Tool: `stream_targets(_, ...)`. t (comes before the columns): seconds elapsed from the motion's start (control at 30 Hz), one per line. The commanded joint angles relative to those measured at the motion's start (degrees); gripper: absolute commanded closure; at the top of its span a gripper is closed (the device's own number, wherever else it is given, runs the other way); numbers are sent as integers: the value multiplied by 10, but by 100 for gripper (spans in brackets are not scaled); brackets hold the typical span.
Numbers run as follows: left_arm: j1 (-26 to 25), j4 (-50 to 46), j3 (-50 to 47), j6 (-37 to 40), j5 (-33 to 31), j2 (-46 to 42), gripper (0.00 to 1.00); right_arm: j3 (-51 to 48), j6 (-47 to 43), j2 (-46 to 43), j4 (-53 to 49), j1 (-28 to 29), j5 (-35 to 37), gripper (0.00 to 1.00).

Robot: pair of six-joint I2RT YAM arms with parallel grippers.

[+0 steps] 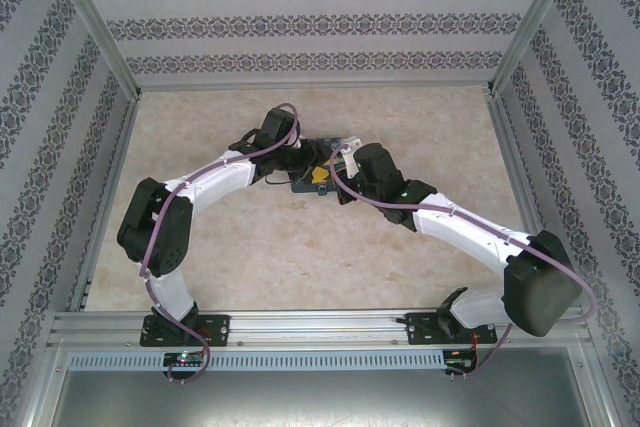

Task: Unlock a padlock with a key

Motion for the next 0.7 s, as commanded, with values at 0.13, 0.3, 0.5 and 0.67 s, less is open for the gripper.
stream_targets(0.13, -12, 19, 18, -10, 11, 12, 64, 20, -6, 10, 2, 8, 5, 100)
stream_targets(0.3, -14, 22, 16, -11, 12, 14, 71, 21, -6, 12, 4, 7, 5, 100)
stream_targets(0.5, -15, 24, 14, -11, 11, 18, 77, 20, -5, 11, 3, 8, 5, 100)
stream_targets(0.67, -14, 24, 13, -10, 11, 21, 86, 21, -5, 11, 2, 7, 5, 100)
